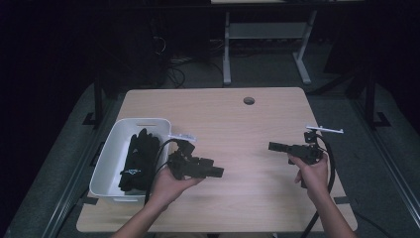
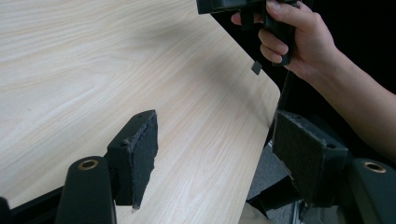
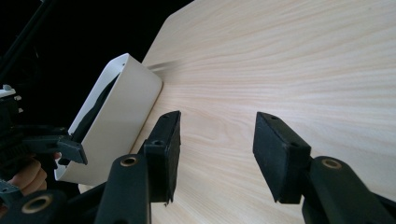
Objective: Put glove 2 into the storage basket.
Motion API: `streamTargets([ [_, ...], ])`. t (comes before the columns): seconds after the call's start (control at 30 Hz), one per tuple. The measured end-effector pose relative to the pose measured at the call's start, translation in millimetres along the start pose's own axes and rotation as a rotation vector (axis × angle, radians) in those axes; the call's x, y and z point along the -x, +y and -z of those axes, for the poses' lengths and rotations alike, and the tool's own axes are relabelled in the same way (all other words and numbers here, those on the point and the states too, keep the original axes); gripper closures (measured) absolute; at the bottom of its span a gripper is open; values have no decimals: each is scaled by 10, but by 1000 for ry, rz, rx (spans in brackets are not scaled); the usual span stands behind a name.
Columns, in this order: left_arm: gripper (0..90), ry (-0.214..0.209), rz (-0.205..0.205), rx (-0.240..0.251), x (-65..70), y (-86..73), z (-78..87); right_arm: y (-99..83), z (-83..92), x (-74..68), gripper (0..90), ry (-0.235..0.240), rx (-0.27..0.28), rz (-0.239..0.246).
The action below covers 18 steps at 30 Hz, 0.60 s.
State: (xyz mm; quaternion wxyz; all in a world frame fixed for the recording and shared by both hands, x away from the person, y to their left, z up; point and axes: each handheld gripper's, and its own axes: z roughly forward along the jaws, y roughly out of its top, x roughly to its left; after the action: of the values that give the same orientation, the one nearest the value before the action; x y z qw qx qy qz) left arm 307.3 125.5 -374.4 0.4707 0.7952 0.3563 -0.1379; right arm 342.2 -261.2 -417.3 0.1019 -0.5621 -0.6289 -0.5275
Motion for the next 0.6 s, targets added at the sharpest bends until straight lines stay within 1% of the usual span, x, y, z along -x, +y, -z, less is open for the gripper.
streamTargets([
  [0.13,309,-3,-4,-7,6,-22,-53,-38,31,38,507,-5,-1,-7],
  [0.2,304,-11,-3,-15,7,-34,-77,-62,47,55,505,-3,-1,-9],
  [0.3,304,-10,-4,-19,11,-56,-110,-104,64,90,504,-7,-1,-8],
  [0.5,302,-10,-10,-24,16,-94,-160,-190,129,167,501,-10,-2,-24],
  [0.6,301,-11,-6,-29,15,-111,-184,-224,169,206,501,-13,6,-28],
])
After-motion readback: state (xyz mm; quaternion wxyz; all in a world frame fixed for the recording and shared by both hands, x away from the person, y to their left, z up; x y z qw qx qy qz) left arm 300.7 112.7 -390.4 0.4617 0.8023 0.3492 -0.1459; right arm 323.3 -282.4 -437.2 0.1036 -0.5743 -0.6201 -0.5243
